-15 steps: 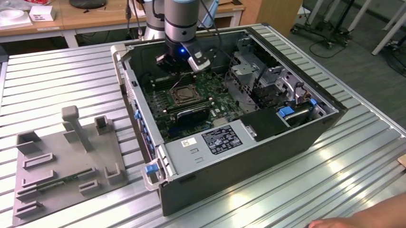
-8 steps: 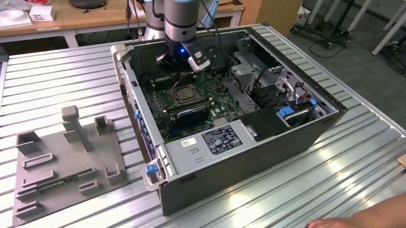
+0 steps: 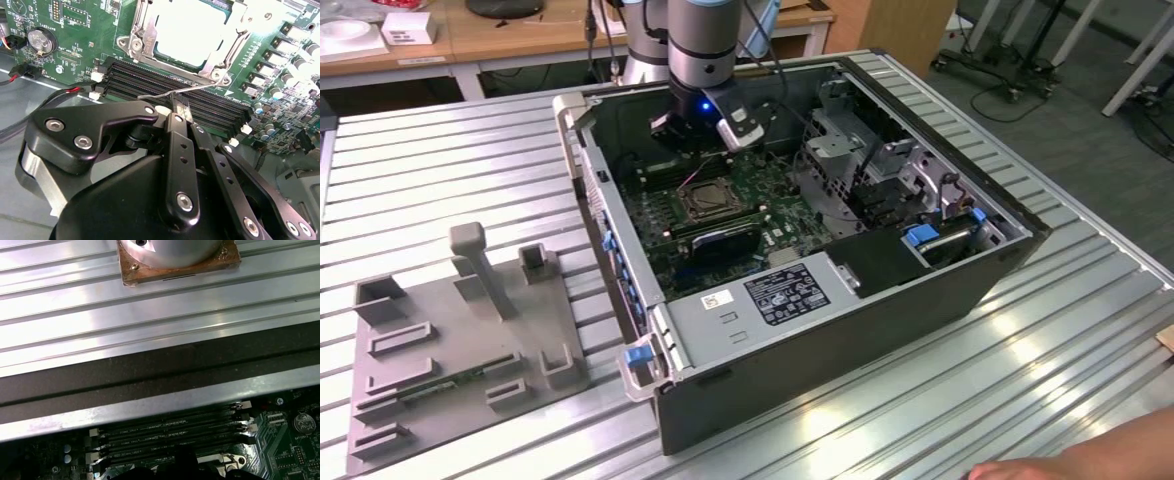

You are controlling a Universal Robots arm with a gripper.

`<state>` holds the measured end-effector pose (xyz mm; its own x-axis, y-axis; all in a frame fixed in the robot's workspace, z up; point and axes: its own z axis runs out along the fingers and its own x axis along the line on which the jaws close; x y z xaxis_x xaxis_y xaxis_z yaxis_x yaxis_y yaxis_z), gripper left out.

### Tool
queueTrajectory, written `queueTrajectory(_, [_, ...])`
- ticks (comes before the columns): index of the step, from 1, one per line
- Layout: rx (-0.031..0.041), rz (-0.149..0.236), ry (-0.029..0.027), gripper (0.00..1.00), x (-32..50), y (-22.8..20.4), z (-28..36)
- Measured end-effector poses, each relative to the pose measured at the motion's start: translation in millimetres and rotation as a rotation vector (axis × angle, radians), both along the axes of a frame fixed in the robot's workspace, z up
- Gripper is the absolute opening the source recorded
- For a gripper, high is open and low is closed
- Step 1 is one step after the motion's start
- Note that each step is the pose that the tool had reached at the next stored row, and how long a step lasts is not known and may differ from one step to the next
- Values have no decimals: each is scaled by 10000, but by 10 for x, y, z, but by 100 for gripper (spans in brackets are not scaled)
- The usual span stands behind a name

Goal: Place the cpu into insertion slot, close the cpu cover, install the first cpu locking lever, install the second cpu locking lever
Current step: 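Install the first cpu locking lever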

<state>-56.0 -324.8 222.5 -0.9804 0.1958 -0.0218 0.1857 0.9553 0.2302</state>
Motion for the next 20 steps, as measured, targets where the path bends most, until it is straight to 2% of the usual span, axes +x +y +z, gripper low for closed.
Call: queueTrajectory(20, [-1,-1,0,10,49,0,-46])
